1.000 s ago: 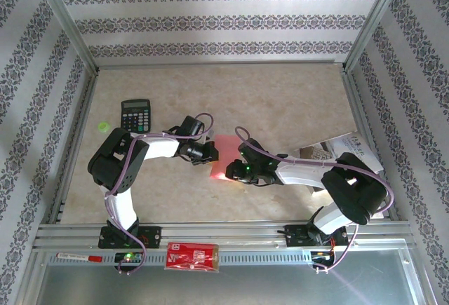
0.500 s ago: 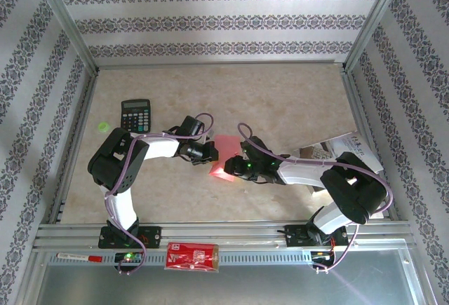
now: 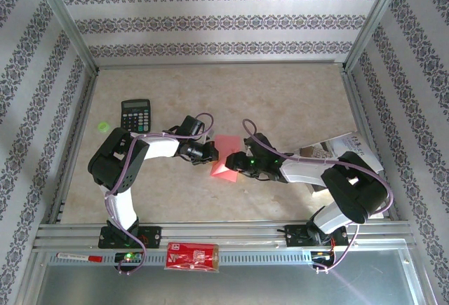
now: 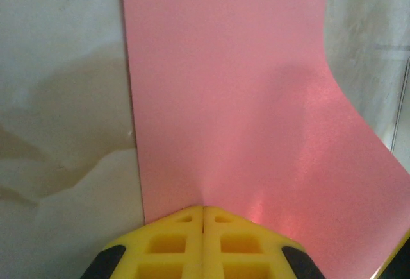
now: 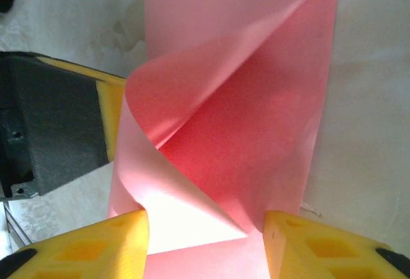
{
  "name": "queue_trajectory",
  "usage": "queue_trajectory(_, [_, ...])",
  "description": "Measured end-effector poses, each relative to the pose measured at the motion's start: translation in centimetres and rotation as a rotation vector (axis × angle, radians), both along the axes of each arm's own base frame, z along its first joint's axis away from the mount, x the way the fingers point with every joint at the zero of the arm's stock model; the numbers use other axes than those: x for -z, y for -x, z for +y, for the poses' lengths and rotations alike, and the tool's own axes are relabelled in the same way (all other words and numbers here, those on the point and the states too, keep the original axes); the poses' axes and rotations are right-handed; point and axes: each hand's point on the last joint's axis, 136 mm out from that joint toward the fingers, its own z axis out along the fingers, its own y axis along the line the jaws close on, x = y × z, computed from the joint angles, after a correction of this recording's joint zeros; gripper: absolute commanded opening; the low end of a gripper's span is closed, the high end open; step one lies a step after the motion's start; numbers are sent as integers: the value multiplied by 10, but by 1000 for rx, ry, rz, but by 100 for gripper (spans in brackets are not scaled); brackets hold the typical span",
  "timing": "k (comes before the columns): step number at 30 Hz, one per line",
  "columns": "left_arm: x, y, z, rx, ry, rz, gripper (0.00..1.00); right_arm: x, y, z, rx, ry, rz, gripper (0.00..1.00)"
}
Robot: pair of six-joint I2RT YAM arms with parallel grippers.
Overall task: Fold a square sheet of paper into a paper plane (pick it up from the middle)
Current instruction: Fold the triangle a second time at the center of the table.
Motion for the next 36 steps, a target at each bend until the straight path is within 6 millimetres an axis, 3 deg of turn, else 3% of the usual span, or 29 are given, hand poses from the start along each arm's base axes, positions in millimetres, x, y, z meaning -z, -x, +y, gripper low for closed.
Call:
queue_trajectory(15, [0,0,0,0,-4,6,0,-16,-12,5,-6,-99,-21,49])
queue_trajectory(22, [0,0,0,-1,-6,6,0,-10,-13,0,19,-113,23,49])
queue_trajectory(30, [0,0,1,-1,-6,6,0,9,-12,-7,51,-108,110,24])
queue_trajectory(36, [0,0,1,-1,-7,6,0,12,-12,-9,56,-107,133,2])
